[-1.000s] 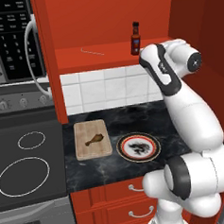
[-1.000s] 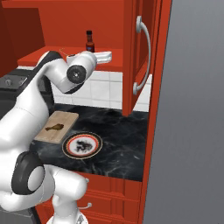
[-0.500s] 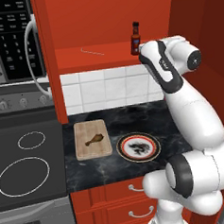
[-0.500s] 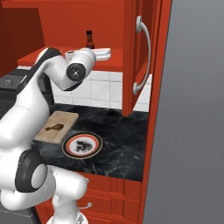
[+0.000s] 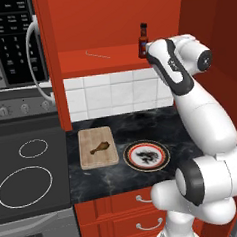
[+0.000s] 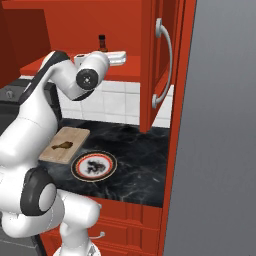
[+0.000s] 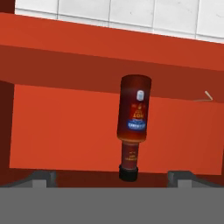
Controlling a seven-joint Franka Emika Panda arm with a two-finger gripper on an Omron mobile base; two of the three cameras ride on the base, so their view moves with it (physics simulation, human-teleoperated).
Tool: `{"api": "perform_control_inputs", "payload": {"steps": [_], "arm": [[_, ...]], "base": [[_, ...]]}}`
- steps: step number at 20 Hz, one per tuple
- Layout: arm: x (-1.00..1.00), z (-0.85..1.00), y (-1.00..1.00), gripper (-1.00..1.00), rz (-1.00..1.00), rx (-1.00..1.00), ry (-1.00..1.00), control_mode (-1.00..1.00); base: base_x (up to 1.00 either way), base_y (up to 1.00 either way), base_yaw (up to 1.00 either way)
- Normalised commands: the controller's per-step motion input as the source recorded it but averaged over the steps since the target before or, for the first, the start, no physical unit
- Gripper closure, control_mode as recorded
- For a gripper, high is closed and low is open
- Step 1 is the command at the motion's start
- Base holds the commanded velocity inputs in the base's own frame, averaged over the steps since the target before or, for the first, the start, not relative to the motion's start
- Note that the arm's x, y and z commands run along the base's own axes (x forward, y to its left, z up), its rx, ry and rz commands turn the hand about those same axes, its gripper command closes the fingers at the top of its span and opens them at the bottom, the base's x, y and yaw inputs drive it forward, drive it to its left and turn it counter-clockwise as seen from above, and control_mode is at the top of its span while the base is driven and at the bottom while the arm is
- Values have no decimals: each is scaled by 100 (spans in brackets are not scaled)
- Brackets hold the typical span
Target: Pick the chicken drumstick from the plate and place it on the cutting board. Then pick the condiment bottle from the cabinet and place it next to the cutting board.
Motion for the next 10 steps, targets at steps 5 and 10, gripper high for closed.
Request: {"api": "perform_control_inputs", "payload": {"steps": [5,10], "arm": [[-3,31,13,-100,0,4,4,-100],[-2,28,15,-100,0,4,3,-100]], "base": [[0,0,0],[0,0,0]]}}
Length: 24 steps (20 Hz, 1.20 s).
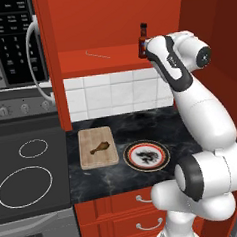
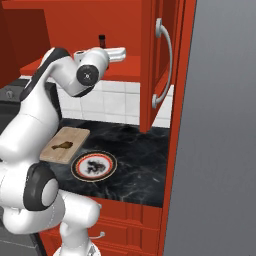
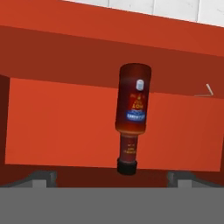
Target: Pick the chicken drumstick from the plate and place it on the cutting board. Then pick the condiment bottle from the cabinet and place it next to the cutting board.
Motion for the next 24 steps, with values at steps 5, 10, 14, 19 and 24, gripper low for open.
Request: {"api": "perform_control_inputs", "payload": {"steps": [5,10,14,19,24], "arm": [[0,25,17,-100,-1,3,4,-100],[0,20,19,-100,-1,3,3,-100],[0,17,18,-100,0,4,2,-100],[0,17,18,-100,0,4,2,-100],[0,12,12,-100,-2,4,4,-100]], "base": [[0,0,0],[0,0,0],[0,0,0],[0,0,0],[0,0,0]]}}
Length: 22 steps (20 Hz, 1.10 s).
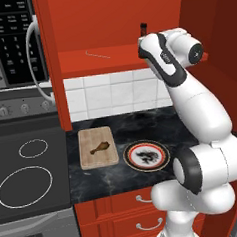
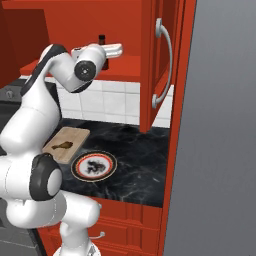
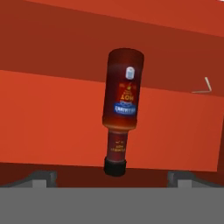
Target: Pick the chicken drumstick from the plate and place it on the cutting board. Then pick the condiment bottle from the cabinet and place it next to the cutting board.
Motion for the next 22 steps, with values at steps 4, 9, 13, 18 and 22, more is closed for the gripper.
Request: {"api": "perform_control_inputs", "payload": {"steps": [4,9,13,18,22], "arm": [[1,3,1,-100,-5,5,8,-100],[6,8,1,-100,-5,6,8,-100],[2,14,4,-100,-4,7,9,-100],[0,38,17,-100,0,7,9,-100],[0,45,18,-100,0,6,7,-100]], "base": [[0,0,0],[0,0,0],[0,0,0],[0,0,0],[0,0,0]]}}
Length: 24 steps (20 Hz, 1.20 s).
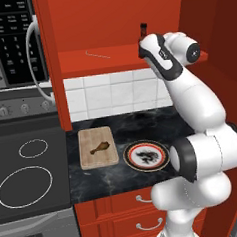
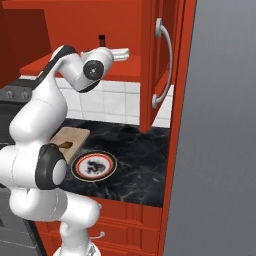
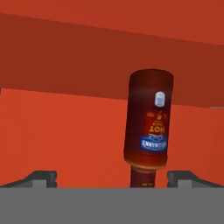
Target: Pick the chicken drumstick from the plate and place it on the cutting board. Then pick the condiment bottle from the cabinet and place it next to the cutting board.
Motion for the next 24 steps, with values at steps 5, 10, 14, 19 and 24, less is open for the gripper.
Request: {"api": "perform_control_inputs", "payload": {"steps": [5,10,14,19,24], "arm": [[0,43,16,-100,0,7,5,-100],[0,40,15,-100,0,7,4,-100],[0,29,22,-100,0,4,2,-100],[0,21,26,-100,0,0,1,-100],[0,7,25,-100,0,0,3,-100]], "base": [[0,0,0],[0,0,0],[0,0,0],[0,0,0],[0,0,0]]}}
